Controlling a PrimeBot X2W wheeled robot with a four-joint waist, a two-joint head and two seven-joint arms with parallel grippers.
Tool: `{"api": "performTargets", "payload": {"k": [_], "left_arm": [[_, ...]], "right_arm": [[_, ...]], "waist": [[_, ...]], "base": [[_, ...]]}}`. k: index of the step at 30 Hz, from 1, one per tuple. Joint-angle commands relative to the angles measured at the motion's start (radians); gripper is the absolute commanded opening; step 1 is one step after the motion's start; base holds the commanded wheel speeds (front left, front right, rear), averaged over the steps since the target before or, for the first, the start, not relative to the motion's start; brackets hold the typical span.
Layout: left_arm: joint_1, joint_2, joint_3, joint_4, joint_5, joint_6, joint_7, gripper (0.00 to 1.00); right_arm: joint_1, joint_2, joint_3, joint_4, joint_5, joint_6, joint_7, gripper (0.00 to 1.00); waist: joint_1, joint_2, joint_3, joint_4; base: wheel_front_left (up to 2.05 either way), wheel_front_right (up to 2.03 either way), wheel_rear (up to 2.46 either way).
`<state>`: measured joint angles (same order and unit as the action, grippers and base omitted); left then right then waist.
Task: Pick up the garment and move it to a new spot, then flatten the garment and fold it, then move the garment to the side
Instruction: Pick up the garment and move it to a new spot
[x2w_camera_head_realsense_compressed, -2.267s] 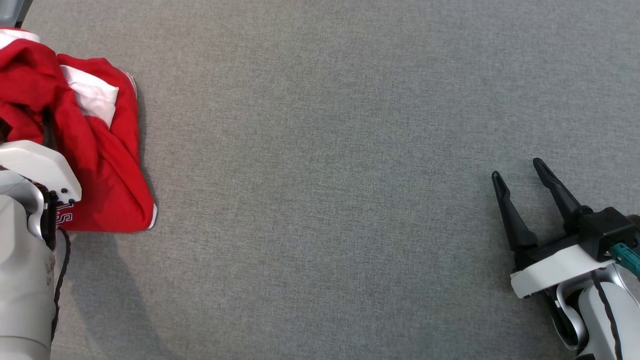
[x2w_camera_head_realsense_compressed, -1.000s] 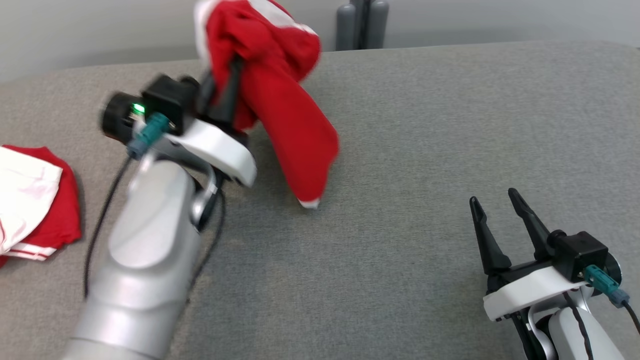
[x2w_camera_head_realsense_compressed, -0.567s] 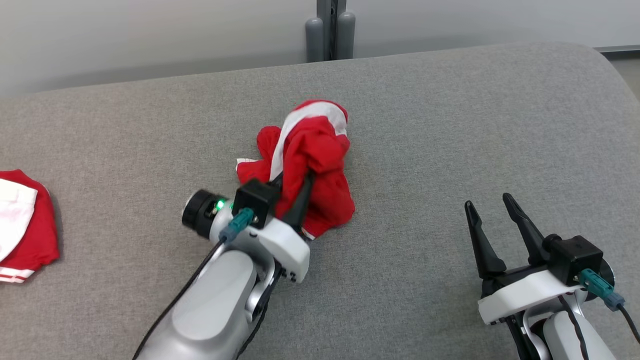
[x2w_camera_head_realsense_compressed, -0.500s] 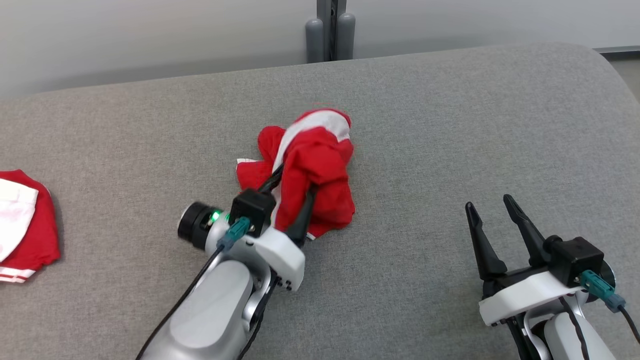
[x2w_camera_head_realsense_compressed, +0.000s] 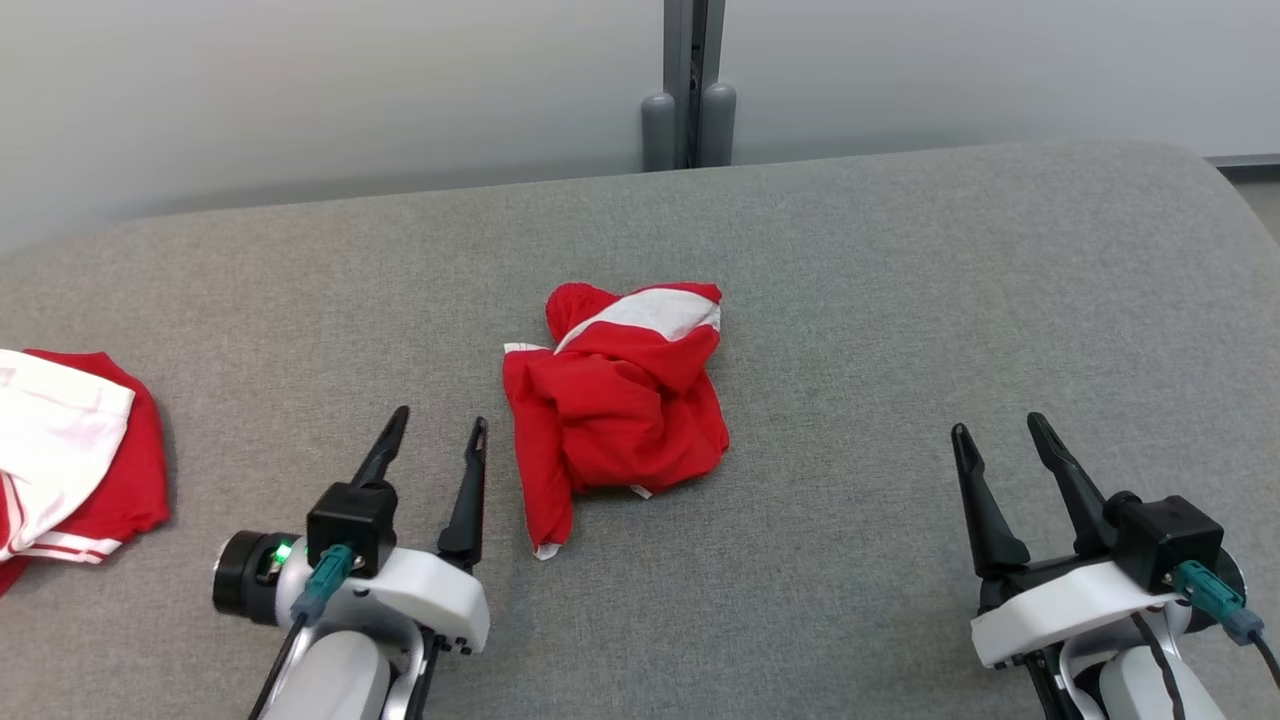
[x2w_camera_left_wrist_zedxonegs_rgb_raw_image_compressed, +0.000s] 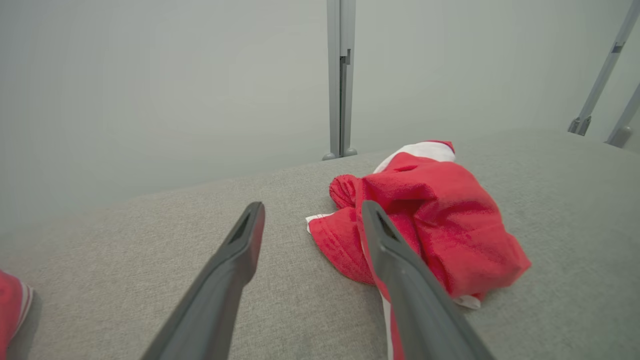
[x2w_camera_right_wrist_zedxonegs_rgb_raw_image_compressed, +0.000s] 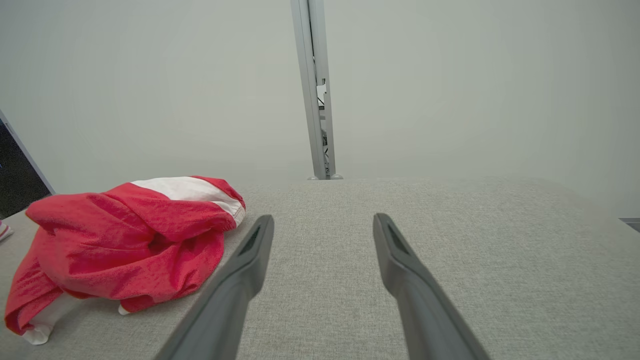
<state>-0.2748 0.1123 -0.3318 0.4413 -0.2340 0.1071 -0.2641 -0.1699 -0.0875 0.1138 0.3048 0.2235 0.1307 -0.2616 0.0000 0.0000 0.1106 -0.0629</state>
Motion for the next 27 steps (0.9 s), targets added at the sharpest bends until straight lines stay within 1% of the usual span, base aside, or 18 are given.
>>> {"api": "performTargets", "payload": {"k": [1, 7, 12, 14, 21, 27], "left_arm": [[0.021, 0.009, 0.019, -0.013, 0.013, 0.006, 0.0, 1.0], [0.131, 0.005, 0.154, -0.104, 0.053, 0.02, -0.001, 1.0], [0.204, -0.011, 0.242, -0.13, 0.078, 0.018, -0.001, 1.0], [0.228, -0.016, 0.267, -0.136, 0.09, 0.007, -0.001, 1.0], [0.293, -0.036, 0.316, -0.125, 0.127, -0.025, -0.001, 1.0], [0.322, -0.046, 0.339, -0.132, 0.149, -0.03, -0.001, 1.0]], "right_arm": [[0.009, 0.001, -0.002, -0.002, -0.006, 0.0, -0.005, 1.0], [0.027, 0.01, -0.016, -0.01, -0.016, 0.0, -0.005, 1.0], [0.044, 0.011, -0.007, -0.005, -0.021, 0.0, -0.005, 1.0], [0.054, 0.01, -0.005, -0.002, -0.022, 0.0, -0.005, 1.0], [0.084, 0.01, 0.001, 0.007, -0.023, 0.0, -0.005, 1.0], [0.1, 0.01, 0.006, 0.015, -0.022, 0.0, -0.005, 1.0]], "waist": [[0.0, 0.0, -0.014, 0.007], [0.0, 0.0, -0.053, 0.013], [0.0, 0.0, -0.084, 0.016], [0.0, 0.0, -0.095, 0.019], [0.0, 0.0, -0.131, 0.036], [0.0, 0.0, -0.15, 0.046]], "base": [[0.0, 0.0, 0.0], [0.0, 0.0, 0.0], [0.0, 0.0, 0.0], [0.0, 0.0, 0.0], [0.0, 0.0, 0.0], [0.0, 0.0, 0.0]]}}
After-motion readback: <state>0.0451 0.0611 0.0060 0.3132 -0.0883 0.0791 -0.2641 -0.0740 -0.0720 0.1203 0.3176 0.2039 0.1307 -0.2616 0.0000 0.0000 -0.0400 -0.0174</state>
